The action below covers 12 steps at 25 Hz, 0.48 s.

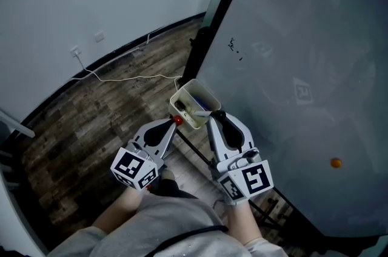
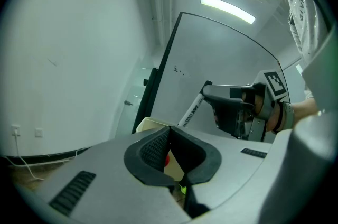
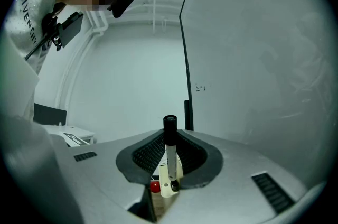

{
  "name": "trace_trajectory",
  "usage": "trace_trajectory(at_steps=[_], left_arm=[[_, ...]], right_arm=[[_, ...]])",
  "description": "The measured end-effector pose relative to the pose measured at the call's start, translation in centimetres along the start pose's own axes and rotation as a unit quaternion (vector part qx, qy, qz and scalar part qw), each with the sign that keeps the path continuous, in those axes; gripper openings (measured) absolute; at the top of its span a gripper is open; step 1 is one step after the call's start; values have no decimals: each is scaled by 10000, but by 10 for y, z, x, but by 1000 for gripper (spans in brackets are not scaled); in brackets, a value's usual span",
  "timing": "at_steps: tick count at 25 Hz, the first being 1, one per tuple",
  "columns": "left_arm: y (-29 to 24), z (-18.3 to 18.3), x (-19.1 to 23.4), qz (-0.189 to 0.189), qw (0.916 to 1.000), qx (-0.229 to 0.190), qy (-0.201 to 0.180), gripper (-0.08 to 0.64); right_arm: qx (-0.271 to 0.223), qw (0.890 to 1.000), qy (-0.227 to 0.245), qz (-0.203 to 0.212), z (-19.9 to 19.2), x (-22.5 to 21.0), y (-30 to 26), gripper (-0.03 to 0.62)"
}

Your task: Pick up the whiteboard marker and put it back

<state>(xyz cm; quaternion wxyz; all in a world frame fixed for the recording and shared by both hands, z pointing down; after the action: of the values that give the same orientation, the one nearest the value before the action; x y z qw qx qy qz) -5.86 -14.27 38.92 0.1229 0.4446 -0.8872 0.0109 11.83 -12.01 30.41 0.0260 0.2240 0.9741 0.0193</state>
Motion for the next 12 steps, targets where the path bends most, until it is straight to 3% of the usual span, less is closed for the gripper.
trace_trajectory(at_steps=[12], left_arm=[[-5, -6, 9, 76, 9999, 68, 56, 15]], right_arm=[[240, 9997, -67, 67, -19, -6, -11, 77]])
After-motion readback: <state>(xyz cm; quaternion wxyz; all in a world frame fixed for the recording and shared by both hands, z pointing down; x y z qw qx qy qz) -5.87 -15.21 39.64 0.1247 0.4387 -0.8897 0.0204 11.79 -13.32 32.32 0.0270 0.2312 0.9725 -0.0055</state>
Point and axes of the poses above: the fingertips, and each gripper's own axes: y backward along the fingers, x to its left, z out of its top, the point moved 8 cm from there along y, backward along the fingers, and after that the axes turned 6 degrees about -z, right-handed, at the moved point
